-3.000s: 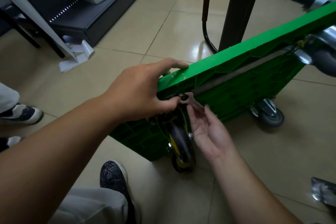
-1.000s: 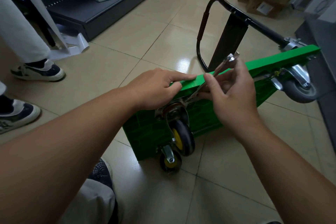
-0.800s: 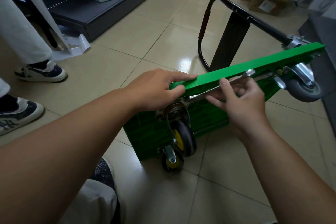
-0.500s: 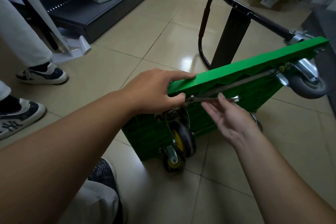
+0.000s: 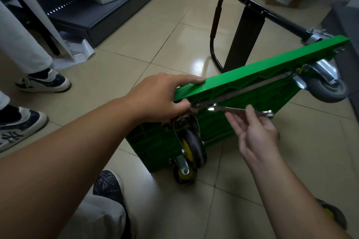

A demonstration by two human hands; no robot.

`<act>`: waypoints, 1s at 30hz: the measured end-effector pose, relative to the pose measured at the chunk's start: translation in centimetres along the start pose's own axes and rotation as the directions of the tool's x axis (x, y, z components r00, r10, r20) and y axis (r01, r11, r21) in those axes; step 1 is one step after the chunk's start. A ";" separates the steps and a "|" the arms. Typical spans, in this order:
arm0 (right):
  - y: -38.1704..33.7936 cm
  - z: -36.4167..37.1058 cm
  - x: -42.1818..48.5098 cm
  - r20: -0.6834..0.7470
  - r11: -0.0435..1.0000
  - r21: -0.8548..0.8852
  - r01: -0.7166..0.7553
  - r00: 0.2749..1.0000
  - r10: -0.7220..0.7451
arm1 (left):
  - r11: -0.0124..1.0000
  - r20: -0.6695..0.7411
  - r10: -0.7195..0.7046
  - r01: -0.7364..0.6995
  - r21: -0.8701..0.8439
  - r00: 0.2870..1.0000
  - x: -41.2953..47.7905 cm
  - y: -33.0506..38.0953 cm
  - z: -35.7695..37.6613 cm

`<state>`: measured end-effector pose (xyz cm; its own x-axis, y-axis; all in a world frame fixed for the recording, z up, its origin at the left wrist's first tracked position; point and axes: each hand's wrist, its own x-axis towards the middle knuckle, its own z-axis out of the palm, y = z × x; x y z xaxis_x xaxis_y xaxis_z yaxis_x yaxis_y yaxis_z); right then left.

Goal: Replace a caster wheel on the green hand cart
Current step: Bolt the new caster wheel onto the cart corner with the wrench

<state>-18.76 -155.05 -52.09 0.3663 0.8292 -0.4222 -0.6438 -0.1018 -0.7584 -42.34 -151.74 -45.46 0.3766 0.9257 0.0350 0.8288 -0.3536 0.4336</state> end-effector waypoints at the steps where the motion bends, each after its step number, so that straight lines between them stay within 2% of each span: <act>1: -0.6 -0.1 -0.4 0.023 0.990 -0.071 0.120 0.993 -0.118 | 1.000 0.005 -0.005 0.005 -0.013 1.000 0.0 0.0 0.0; 3: -1.8 0.2 -1.4 0.154 0.891 -0.233 0.389 0.920 -0.362 | 0.999 0.021 -0.014 0.015 -0.041 1.000 0.0 0.1 -0.2; 5: -3.0 1.0 -2.6 0.378 0.677 -0.343 0.652 0.755 -0.535 | 0.997 0.032 -0.026 0.028 -0.069 0.999 0.0 0.4 -0.3; 8: -3.8 2.7 -4.1 0.634 0.383 -0.375 0.844 0.535 -0.558 | 0.992 0.037 -0.051 0.055 -0.116 0.998 -0.2 0.7 -0.5; 11: -3.9 3.6 -4.8 0.751 0.218 -0.344 0.913 0.407 -0.520 | 0.983 0.044 -0.062 0.068 -0.169 0.997 -0.2 0.8 -0.6; 13: -3.8 4.0 -4.8 0.782 0.160 -0.345 0.925 0.377 -0.497 | 0.982 0.047 -0.065 0.073 -0.176 0.997 -0.2 0.8 -0.7; 15: -3.5 4.3 -4.7 0.786 0.134 -0.375 0.917 0.392 -0.478 | 0.982 0.050 -0.067 0.075 -0.172 0.996 -0.2 0.8 -0.8; 18: -3.2 4.8 -4.7 0.774 0.140 -0.419 0.897 0.434 -0.462 | 0.983 0.051 -0.060 0.068 -0.173 0.997 -0.2 0.7 -0.7; 21: -2.9 5.4 -5.1 0.781 0.149 -0.416 0.897 0.437 -0.446 | 0.981 0.039 -0.072 0.078 -0.177 0.997 -0.2 0.6 -0.7; 24: -2.7 5.9 -5.6 0.811 0.070 -0.404 0.912 0.393 -0.433 | 0.978 0.032 -0.075 0.080 -0.191 0.997 -0.3 0.8 -0.7; 28: -1.1 5.9 -6.9 0.878 -0.107 -0.332 0.937 0.266 -0.398 | 0.971 0.021 -0.054 0.058 -0.233 0.998 -0.7 1.2 -1.0; 30: -0.4 5.5 -7.3 0.891 -0.163 -0.301 0.940 0.216 -0.399 | 0.971 0.032 -0.051 0.057 -0.231 0.998 -0.6 1.1 -1.0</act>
<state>-24.88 -158.05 -45.93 -0.2627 0.7097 0.6537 0.6515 0.6302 -0.4224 -42.02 -152.55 -44.13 0.3470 0.9377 -0.0160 0.7309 -0.2596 0.6312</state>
